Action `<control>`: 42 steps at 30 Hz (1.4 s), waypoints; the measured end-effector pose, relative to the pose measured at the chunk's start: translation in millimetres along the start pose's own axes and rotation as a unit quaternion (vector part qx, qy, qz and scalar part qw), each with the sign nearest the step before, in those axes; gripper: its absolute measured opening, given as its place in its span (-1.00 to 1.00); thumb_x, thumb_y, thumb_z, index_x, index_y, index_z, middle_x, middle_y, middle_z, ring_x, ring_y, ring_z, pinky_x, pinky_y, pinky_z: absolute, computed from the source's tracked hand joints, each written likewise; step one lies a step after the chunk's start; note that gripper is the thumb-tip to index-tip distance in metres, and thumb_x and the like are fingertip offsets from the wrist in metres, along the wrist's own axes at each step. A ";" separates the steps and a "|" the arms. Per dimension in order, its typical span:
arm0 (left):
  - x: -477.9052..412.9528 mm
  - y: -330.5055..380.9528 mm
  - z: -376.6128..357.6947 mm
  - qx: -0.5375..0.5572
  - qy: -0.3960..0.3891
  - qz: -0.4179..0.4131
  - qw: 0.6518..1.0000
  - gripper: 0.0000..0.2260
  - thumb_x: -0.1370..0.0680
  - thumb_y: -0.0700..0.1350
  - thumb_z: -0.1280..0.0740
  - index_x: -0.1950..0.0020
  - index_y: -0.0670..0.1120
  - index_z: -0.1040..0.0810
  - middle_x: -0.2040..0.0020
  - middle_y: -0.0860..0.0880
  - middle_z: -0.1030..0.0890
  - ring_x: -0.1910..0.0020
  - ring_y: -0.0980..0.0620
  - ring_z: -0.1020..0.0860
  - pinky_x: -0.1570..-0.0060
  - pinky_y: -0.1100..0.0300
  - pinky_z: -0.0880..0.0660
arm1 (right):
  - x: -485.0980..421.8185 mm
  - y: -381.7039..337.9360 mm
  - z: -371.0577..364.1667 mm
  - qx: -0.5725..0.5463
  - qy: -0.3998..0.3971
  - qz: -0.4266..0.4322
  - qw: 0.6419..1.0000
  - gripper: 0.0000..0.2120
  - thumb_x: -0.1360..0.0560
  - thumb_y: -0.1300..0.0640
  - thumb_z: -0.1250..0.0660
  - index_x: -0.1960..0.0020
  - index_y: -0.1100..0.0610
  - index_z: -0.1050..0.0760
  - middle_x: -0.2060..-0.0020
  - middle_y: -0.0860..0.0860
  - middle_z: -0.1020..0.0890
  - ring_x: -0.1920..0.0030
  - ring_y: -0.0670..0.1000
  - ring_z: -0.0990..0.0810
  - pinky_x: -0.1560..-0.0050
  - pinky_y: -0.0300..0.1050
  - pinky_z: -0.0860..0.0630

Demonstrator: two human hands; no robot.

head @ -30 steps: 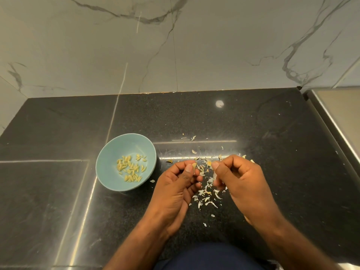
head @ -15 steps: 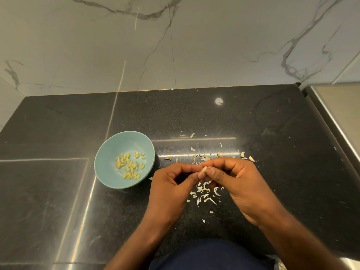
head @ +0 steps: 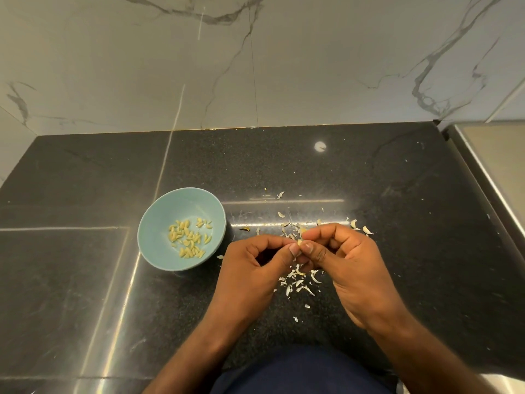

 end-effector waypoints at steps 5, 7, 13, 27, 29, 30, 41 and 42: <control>0.3 -2.0 0.1 0.009 0.020 0.021 1.000 -0.92 -0.53 -0.17 -0.42 0.04 -0.10 -0.72 0.21 -0.02 -0.72 0.21 0.05 -0.68 0.17 0.25 -0.60 | 1.1 0.3 2.7 0.059 -0.024 0.010 0.998 -0.80 -0.38 0.22 -0.45 0.00 0.20 -0.66 0.19 0.12 -0.72 0.19 0.04 -0.70 0.16 -0.18 -0.62; 0.4 -1.9 0.2 0.008 0.020 0.020 1.000 -0.92 -0.53 -0.17 -0.42 0.05 -0.08 -0.72 0.22 -0.02 -0.72 0.22 0.05 -0.68 0.17 0.24 -0.61 | 1.5 0.3 2.8 0.069 -0.024 0.015 0.997 -0.79 -0.37 0.22 -0.45 0.00 0.21 -0.66 0.18 0.11 -0.73 0.19 0.03 -0.71 0.14 -0.18 -0.62; 1.8 -1.8 -1.1 -0.022 0.024 0.006 0.999 -0.93 -0.54 -0.17 -0.42 0.08 -0.06 -0.71 0.26 0.01 -0.71 0.24 0.07 -0.67 0.16 0.20 -0.62 | 1.4 0.7 1.4 0.063 -0.013 0.013 0.998 -0.77 -0.34 0.20 -0.47 0.02 0.22 -0.67 0.20 0.11 -0.73 0.20 0.00 -0.71 0.13 -0.20 -0.61; -0.4 1.3 3.2 -0.022 -0.011 0.005 1.000 -0.94 -0.52 -0.16 -0.44 0.06 -0.03 -0.71 0.21 0.03 -0.71 0.21 0.08 -0.68 0.13 0.21 -0.62 | 4.3 -6.8 0.3 0.063 -0.016 0.017 0.998 -0.82 -0.35 0.26 -0.47 0.04 0.20 -0.67 0.22 0.11 -0.73 0.23 0.02 -0.72 0.16 -0.21 -0.62; -0.2 0.7 2.9 -0.038 -0.009 -0.003 0.999 -0.93 -0.52 -0.17 -0.44 0.07 -0.03 -0.71 0.22 0.04 -0.71 0.22 0.10 -0.67 0.16 0.24 -0.60 | 4.7 -7.1 0.0 0.056 -0.011 0.015 0.998 -0.82 -0.33 0.25 -0.48 0.06 0.18 -0.68 0.23 0.11 -0.73 0.24 0.03 -0.71 0.17 -0.21 -0.62; -0.2 0.3 2.5 -0.046 -0.007 -0.006 0.999 -0.93 -0.53 -0.18 -0.44 0.07 -0.03 -0.71 0.23 0.04 -0.71 0.23 0.11 -0.67 0.18 0.26 -0.59 | 4.9 -6.6 -0.1 0.052 -0.008 0.013 0.999 -0.81 -0.32 0.24 -0.48 0.07 0.18 -0.68 0.23 0.12 -0.73 0.24 0.04 -0.71 0.18 -0.21 -0.62; -2.8 2.2 8.3 -0.039 -0.044 -0.014 0.998 -0.91 -0.52 -0.13 -0.43 0.01 -0.05 -0.71 0.17 0.02 -0.72 0.18 0.08 -0.68 0.11 0.17 -0.64 | 4.7 -9.9 0.5 0.034 -0.006 0.010 0.999 -0.80 -0.32 0.27 -0.47 0.06 0.24 -0.65 0.22 0.15 -0.72 0.24 0.05 -0.71 0.19 -0.19 -0.64; -3.0 2.5 9.1 -0.042 -0.050 -0.015 0.998 -0.91 -0.52 -0.13 -0.43 0.01 -0.06 -0.71 0.18 0.02 -0.72 0.19 0.09 -0.68 0.12 0.19 -0.63 | 5.0 -10.1 0.7 0.037 -0.009 0.010 0.999 -0.81 -0.32 0.28 -0.48 0.06 0.24 -0.66 0.23 0.15 -0.72 0.25 0.05 -0.71 0.18 -0.18 -0.64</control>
Point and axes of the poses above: each hand's wrist, its own x-axis away from the middle knuckle, its own z-axis out of the back of the hand, y = z × x, the point moved 1 cm from there along -x, towards the middle knuckle
